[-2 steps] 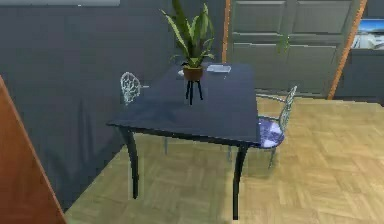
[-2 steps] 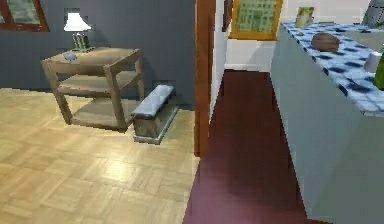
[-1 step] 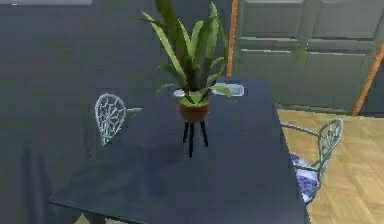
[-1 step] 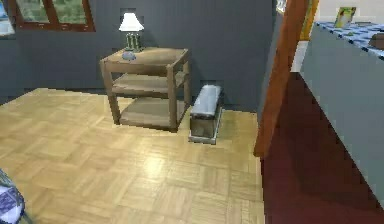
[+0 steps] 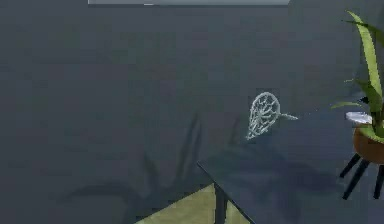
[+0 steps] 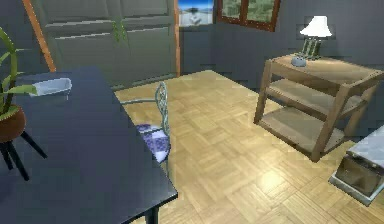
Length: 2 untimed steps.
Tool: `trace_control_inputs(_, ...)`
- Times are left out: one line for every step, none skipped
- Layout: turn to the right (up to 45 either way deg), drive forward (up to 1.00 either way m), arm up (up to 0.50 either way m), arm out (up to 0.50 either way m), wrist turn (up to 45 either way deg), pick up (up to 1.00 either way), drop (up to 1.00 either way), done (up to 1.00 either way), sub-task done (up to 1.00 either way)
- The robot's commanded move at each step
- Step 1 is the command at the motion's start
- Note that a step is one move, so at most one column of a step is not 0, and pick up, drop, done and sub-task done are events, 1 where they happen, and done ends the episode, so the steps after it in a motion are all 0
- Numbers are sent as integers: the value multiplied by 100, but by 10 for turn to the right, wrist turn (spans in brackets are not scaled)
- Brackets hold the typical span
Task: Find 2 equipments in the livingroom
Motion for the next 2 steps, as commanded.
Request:
trace_control_inputs(-210,0,0,0,0,0,0,0,0)
trace_control_inputs(0,30,0,0,0,0,0,0,0)
